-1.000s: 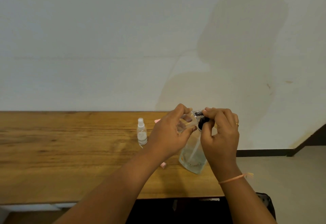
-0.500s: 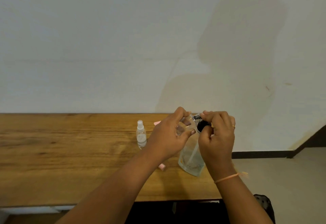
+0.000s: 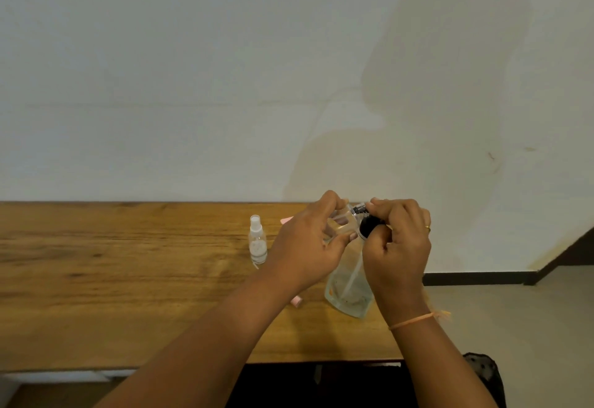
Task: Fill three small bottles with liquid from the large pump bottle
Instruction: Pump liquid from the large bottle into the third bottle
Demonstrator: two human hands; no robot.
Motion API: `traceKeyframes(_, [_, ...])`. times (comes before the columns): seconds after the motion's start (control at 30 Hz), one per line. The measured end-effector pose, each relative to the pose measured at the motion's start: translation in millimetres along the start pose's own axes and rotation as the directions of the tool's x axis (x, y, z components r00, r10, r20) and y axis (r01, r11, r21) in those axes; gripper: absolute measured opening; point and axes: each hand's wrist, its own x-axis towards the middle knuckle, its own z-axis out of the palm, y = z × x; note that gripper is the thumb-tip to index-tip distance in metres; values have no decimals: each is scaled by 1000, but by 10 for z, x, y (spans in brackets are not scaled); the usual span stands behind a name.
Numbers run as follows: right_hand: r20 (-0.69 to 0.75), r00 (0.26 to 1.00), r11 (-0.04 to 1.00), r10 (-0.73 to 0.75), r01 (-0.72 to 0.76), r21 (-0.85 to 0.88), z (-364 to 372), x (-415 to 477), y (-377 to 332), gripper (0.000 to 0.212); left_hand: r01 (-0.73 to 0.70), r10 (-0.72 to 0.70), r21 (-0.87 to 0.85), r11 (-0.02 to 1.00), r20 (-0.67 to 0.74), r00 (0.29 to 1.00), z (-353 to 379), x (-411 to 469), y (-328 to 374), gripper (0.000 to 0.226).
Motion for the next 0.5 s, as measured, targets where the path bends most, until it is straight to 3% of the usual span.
traceKeyframes(0.17, [-1, 1000, 1000, 20, -20, 11, -10, 3, -35, 34, 13, -13, -5, 1000, 14, 1000, -9, -13, -2, 27])
traceKeyframes(0.5, [-17, 1000, 1000, 20, -20, 15, -99, 136, -108, 33, -67, 57, -102, 992, -98, 994, -8, -3, 10, 28])
